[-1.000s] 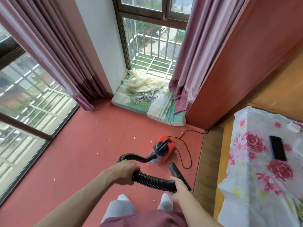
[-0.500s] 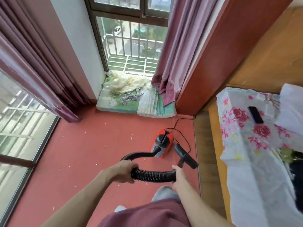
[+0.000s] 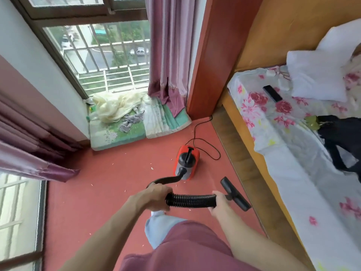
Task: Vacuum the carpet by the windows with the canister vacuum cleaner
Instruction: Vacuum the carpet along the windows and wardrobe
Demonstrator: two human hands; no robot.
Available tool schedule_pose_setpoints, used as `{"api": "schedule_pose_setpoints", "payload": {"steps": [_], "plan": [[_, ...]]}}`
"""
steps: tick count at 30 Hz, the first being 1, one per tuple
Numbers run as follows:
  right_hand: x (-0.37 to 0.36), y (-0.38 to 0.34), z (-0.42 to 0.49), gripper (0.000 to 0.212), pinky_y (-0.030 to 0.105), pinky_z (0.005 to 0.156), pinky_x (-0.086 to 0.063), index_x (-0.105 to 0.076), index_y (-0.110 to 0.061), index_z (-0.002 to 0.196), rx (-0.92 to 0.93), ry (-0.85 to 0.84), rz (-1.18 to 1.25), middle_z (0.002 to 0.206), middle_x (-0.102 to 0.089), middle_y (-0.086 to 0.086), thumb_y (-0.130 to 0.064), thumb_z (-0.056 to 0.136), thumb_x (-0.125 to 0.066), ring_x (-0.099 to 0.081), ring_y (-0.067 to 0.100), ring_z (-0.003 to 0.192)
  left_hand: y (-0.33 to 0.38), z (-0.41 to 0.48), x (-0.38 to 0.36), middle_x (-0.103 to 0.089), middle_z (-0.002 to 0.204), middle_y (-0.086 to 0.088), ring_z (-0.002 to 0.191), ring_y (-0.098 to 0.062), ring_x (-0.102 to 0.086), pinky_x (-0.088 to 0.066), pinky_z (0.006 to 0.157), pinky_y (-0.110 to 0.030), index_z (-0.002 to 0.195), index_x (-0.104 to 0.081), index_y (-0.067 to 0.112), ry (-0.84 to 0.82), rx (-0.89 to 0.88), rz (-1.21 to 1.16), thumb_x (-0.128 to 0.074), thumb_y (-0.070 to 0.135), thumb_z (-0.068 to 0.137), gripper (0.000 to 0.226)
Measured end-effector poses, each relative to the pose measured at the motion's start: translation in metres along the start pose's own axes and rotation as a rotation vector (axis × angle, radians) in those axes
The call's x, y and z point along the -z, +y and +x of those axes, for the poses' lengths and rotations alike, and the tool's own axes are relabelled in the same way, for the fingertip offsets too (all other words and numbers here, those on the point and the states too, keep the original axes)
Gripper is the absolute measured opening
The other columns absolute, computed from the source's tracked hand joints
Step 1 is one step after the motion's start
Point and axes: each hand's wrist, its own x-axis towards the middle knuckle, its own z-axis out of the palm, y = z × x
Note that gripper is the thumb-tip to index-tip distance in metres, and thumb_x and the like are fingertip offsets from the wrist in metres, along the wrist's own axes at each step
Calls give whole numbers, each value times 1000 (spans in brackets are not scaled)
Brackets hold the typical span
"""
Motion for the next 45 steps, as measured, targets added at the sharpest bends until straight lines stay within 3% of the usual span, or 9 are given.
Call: {"api": "schedule_pose_setpoints", "payload": {"steps": [4,8,14,17,24,28,35,40,45], "plan": [[-50,39,-3,35,37,65,-51,-49,-6,113,-9,92,37,86,-57,11,-8,84,-68,-58,28,70,-54,-8,14,-54,91,5,87,-14,-43,-27,74,-25,97,-60,18,-42,-6,46,-68,29,82,20],[-89,57,-13,34,38,73,-51,-50,-7,107,-19,94,71,83,-56,9,-11,80,-70,-59,30,77,-95,-5,40,-63,100,0,94,-19,-53,-30,77,-24,96,-59,21,-83,-44,78,-69,29,83,18],[-101,59,-18,24,26,47,-48,-59,-7,103,-99,19,145,80,-60,7,-9,81,-69,-58,21,64,-111,26,76,-65,100,-6,85,-19,-52,-32,67,-25,103,-62,13,-186,-157,143,-67,18,84,20],[-101,81,-18,42,30,57,-53,-62,-5,115,-122,20,198,93,-65,12,-17,77,-74,-63,24,71,-124,41,80,-65,106,-7,92,-23,-57,-33,68,-26,108,-61,12,-287,-223,219,-70,19,85,26],[-130,151,-66,28,27,50,-50,-58,-8,105,-125,110,437,83,-59,9,-20,84,-73,-59,20,69,-178,55,100,-60,98,-1,88,-19,-56,-36,62,-24,110,-61,16,-434,-373,389,-75,21,80,34],[-146,184,-79,36,33,68,-54,-57,-4,111,-122,197,544,87,-60,13,-20,83,-75,-61,24,72,-204,57,98,-58,94,4,87,-16,-53,-37,68,-24,109,-62,19,-471,-392,418,-78,25,75,38],[-125,208,-79,47,31,51,-50,-56,-4,123,-118,280,655,87,-59,11,-19,83,-75,-60,22,74,-186,51,76,-57,92,2,88,-21,-57,-42,70,-26,99,-56,22,-577,-493,510,-77,28,76,32],[-98,200,-54,46,33,56,-51,-54,-5,124,-160,287,691,88,-59,10,-21,85,-73,-61,22,77,-155,65,65,-58,83,7,79,-15,-57,-42,65,-28,95,-61,23,-605,-473,447,-77,49,74,37],[-81,190,-15,45,34,59,-53,-53,-6,123,-166,309,709,91,-59,11,-23,86,-72,-61,23,80,-138,88,46,-63,70,12,71,-9,-61,-44,60,-26,69,-58,32,-591,-395,352,-65,70,60,39]]}}
